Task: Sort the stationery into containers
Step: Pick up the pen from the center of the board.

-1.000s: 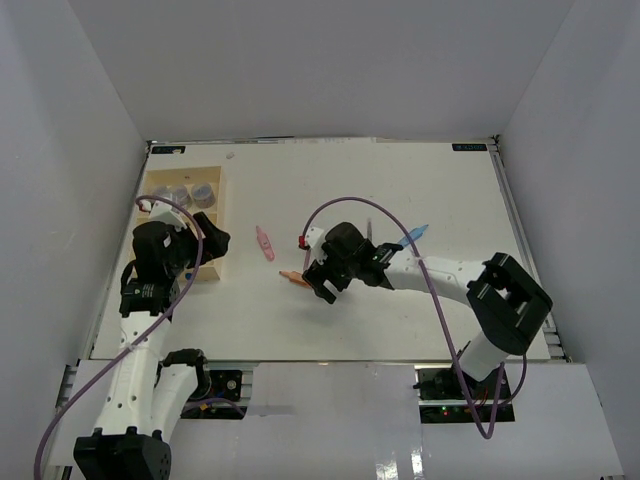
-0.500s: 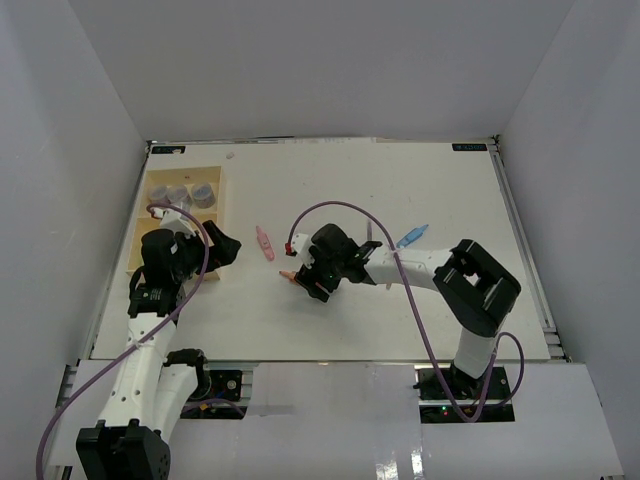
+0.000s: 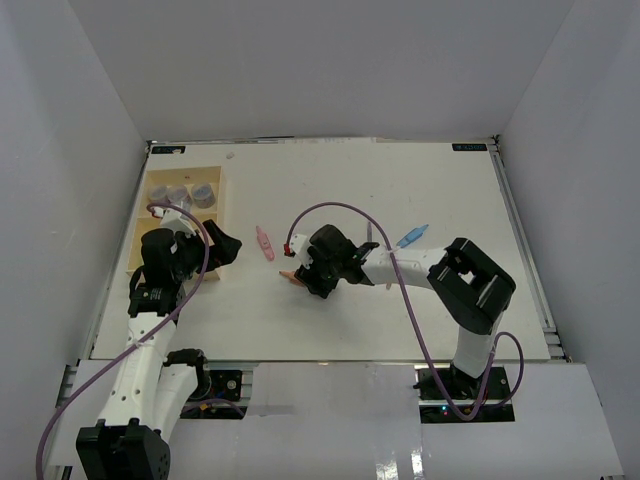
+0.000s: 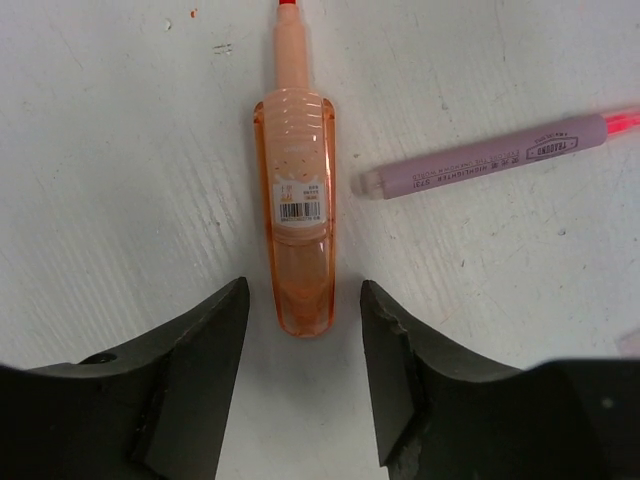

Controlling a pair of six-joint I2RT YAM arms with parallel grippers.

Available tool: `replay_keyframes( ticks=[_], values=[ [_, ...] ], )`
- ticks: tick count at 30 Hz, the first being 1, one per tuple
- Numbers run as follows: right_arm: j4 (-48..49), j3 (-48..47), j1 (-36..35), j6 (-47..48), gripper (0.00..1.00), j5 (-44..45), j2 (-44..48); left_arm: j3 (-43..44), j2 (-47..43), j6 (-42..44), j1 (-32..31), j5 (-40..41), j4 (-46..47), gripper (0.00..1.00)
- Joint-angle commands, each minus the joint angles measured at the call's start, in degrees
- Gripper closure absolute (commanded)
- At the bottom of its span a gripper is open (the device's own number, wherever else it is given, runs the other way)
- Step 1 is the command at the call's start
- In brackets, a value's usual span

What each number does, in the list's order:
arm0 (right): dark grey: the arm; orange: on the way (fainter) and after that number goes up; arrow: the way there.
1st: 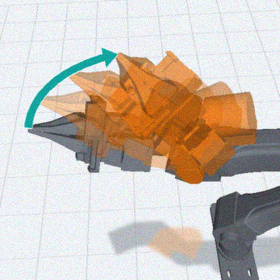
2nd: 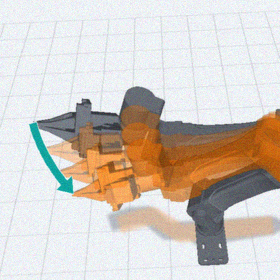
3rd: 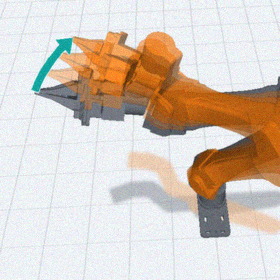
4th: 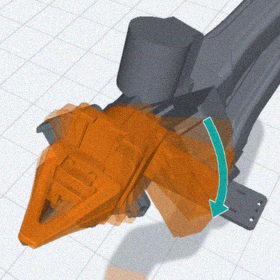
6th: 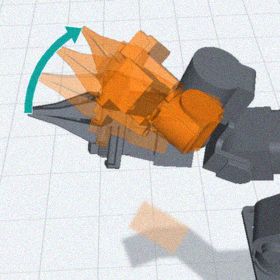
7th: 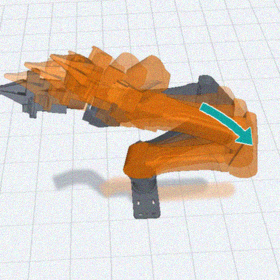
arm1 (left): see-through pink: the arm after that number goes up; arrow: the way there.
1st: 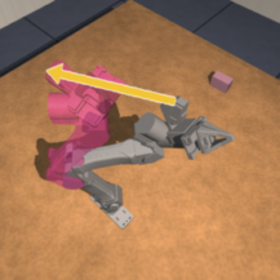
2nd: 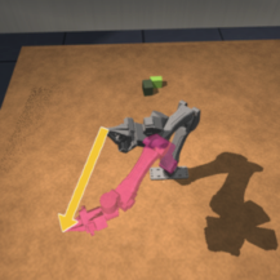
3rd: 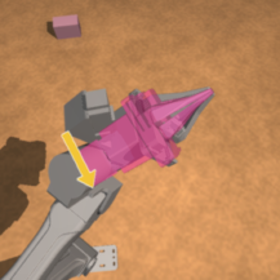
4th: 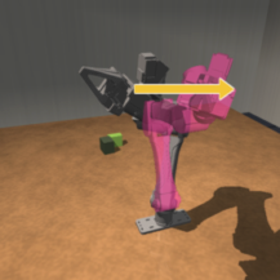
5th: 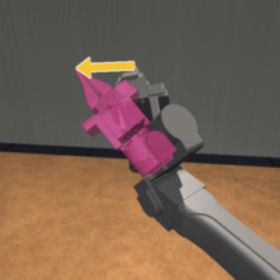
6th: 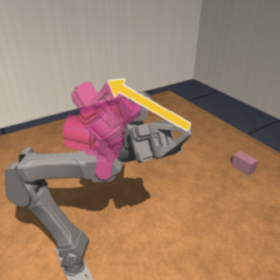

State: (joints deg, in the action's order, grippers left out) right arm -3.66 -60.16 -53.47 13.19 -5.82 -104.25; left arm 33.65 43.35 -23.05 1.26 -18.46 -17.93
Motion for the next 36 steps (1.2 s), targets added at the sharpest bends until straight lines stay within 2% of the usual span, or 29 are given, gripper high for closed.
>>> replay_keyframes(
  ticks=[1,5,8,16,18,25,27,36],
  values=[
    [2.0,1.4,-0.5,0.7,0.47,1.7,-0.6,0.4,-0.2,-0.2,-0.3,-1.0,0.9,0.02],
    [2.1,3.2,-1.1,0.3,0.48,2.0,1.2,0.2,0.0,-0.3,-0.3,-1.4,0.9,0.02],
    [2.3,4.1,-1.5,-0.2,0.58,1.8,2.6,-0.1,0.2,-0.4,-0.3,-2.3,0.9,0.02],
    [3.0,7.1,-2.5,-1.0,0.60,2.1,4.6,-0.5,0.2,-0.6,-0.3,-3.2,0.8,0.02],
    [3.0,7.6,-2.8,-1.2,0.71,2.5,5.7,-0.6,0.1,-0.7,-0.2,-3.5,0.9,0.02],
    [5.3,9.7,-3.0,-1.8,0.72,3.5,7.8,-0.9,0.6,-0.8,-0.3,-4.4,1.1,0.02],
    [5.2,9.6,-3.0,-1.8,0.84,3.5,7.6,-0.8,0.6,-0.7,-0.3,-4.5,1.1,0.02],
    [5.9,11.6,-3.4,-3.7,0.84,4.3,14.9,-1.0,0.5,-1.8,-0.3,-6.6,1.1,0.02]
  ],
)
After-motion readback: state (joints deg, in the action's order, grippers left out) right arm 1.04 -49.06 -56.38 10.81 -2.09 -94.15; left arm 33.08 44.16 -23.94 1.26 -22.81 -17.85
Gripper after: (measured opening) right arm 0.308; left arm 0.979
